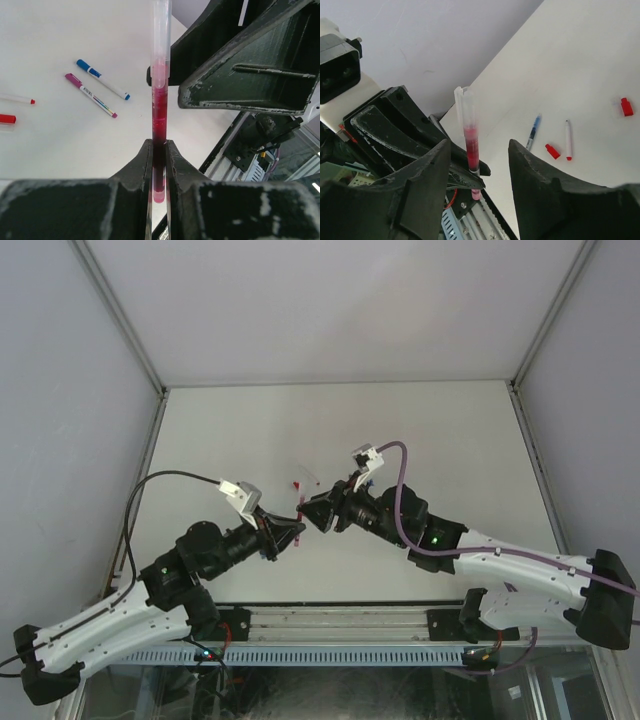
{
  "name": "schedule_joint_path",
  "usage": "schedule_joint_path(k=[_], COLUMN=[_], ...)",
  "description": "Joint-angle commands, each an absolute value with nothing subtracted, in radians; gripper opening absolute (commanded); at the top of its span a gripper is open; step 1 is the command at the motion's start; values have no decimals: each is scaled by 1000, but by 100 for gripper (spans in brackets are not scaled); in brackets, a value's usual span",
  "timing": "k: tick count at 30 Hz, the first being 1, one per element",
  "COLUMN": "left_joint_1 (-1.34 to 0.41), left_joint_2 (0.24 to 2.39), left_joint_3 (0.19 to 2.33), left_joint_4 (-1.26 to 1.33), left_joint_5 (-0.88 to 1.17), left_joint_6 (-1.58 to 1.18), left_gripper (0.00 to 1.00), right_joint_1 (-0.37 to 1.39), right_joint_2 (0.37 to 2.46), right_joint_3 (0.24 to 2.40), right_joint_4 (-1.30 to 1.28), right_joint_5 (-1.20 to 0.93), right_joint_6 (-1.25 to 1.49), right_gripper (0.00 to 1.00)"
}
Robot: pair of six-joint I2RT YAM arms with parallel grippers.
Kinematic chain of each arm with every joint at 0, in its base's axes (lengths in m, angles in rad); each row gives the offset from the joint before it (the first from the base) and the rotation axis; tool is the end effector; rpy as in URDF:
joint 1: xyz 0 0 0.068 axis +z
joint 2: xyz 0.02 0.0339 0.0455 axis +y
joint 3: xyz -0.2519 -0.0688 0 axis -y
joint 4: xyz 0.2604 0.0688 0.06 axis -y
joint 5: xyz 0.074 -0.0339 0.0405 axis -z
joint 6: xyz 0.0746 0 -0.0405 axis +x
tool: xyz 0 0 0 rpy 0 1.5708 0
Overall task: Insert the pens into the pen caps
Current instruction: Insert the pen cap onto the pen, then press the pen cap onto the pen.
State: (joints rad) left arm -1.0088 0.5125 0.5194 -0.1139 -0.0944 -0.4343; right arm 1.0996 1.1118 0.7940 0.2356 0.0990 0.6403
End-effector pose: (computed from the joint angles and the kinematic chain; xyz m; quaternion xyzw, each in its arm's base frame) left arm 0.1167 -0.1721 0.2830 0.1803 0.7216 -0.4146 0.5244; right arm 0.1529 0.2838 0.3028 -0.1346 0.7230 0.4937 0.4641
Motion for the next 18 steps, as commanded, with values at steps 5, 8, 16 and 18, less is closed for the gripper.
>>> schedule_joint_path(k=[5, 8, 16, 18], left_joint_1=[-1012, -1012, -1012, -1012], left_joint_2=[487, 478, 470, 473], left_joint_3=[506, 509, 540, 547], left_joint_4=[-52, -44, -29, -26], left_joint_5=[-92, -65, 12, 33], left_joint_6=[-438, -431, -410, -407], left_gripper=[0, 0, 0, 0], right_joint_1=[1043, 998, 863, 851], right_joint_2=[995, 968, 940, 942], right_joint_3=[829, 829, 847, 858], right_joint_4=[185, 190, 262, 296], right_joint_5=[45, -51, -330, -383], right_joint_6=[577, 541, 540, 536], right_gripper=[55, 55, 55, 56])
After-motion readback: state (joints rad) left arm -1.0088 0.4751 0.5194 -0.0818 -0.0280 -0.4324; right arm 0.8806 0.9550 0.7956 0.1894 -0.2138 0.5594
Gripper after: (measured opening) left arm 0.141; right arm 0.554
